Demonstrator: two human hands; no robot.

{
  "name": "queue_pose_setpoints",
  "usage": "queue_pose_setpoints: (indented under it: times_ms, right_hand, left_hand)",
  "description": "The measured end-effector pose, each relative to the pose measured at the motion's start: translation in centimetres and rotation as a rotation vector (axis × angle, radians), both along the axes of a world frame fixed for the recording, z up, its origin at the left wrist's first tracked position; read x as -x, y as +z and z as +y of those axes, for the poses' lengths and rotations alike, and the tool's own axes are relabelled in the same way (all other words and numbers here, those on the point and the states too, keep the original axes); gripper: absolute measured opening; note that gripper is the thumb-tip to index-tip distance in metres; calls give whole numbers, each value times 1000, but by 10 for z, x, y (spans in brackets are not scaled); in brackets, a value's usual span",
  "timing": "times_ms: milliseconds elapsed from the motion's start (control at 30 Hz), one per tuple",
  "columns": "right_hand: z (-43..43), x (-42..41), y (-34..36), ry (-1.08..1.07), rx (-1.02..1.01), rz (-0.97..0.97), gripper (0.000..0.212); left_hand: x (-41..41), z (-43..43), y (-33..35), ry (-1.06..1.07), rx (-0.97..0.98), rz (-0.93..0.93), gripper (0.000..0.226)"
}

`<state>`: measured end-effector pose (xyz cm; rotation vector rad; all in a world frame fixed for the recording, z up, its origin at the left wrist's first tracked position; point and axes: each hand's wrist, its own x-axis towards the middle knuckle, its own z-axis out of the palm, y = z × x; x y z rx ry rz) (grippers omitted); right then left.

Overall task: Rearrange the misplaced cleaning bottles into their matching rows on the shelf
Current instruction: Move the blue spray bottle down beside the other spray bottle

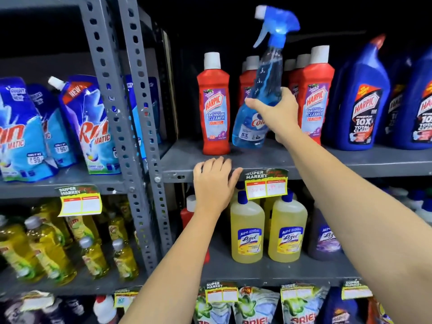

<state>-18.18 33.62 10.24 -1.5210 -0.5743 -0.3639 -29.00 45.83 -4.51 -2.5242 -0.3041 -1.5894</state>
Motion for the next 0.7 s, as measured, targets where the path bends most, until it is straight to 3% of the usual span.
queue_pose_setpoints:
  times_ms: [133, 267, 367, 533, 700]
  right_hand:
    - [-24, 48, 4, 157, -45, -77, 63]
    - [-52, 101, -28, 358, -64, -64, 41]
    - [-60, 119, -82, 423, 8, -43, 47]
    - [-65, 125, -197, 311, 173, 52, 61]
    - [-69, 93, -281, 206, 363, 207, 61]
  left_hand:
    - [13, 1, -16, -83, -7, -64, 30]
    - [44, 13, -88, -70, 62, -95, 32]
    - [60, 27, -152, -109, 150, 145, 27]
    - [73, 28, -214, -71, 437, 742, 53]
    - [77, 35, -254, -72, 416, 964, 69]
